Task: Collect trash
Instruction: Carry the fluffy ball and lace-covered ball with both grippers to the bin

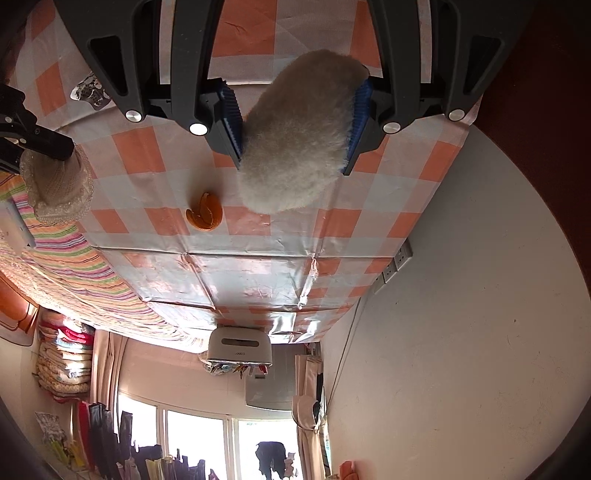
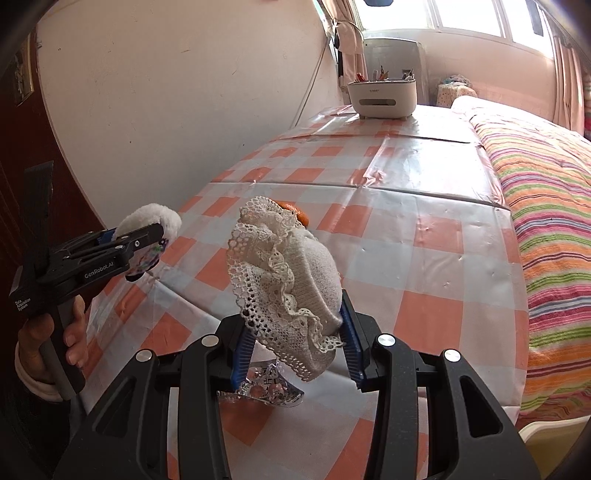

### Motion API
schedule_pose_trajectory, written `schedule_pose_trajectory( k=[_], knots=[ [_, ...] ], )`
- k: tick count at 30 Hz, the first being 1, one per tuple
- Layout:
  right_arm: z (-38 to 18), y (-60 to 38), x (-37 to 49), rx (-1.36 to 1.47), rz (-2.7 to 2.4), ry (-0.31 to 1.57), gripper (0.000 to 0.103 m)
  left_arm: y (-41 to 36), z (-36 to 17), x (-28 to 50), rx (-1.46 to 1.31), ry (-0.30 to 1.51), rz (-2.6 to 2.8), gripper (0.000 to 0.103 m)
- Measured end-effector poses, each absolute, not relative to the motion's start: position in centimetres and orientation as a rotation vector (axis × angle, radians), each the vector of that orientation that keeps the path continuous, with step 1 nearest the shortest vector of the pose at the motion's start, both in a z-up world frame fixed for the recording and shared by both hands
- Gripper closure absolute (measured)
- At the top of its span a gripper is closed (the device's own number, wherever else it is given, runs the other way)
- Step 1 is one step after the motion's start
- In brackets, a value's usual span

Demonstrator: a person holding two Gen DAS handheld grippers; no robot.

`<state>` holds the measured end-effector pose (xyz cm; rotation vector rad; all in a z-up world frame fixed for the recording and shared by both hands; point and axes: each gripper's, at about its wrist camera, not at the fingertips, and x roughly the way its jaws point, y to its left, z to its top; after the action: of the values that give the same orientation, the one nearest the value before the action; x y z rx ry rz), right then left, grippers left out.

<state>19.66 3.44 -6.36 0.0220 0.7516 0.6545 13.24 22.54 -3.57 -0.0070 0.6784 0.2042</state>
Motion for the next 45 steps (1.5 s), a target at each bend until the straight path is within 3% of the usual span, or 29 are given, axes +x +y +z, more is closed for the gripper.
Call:
schedule_pose_trajectory(
  k=[45],
  knots=[
    [-6.1, -9.4, 14.9, 0.166, 0.399, 0.678, 0.060, 2.4, -2.9, 10.3, 0.154, 0.607, -0.246, 0.056]
  ],
)
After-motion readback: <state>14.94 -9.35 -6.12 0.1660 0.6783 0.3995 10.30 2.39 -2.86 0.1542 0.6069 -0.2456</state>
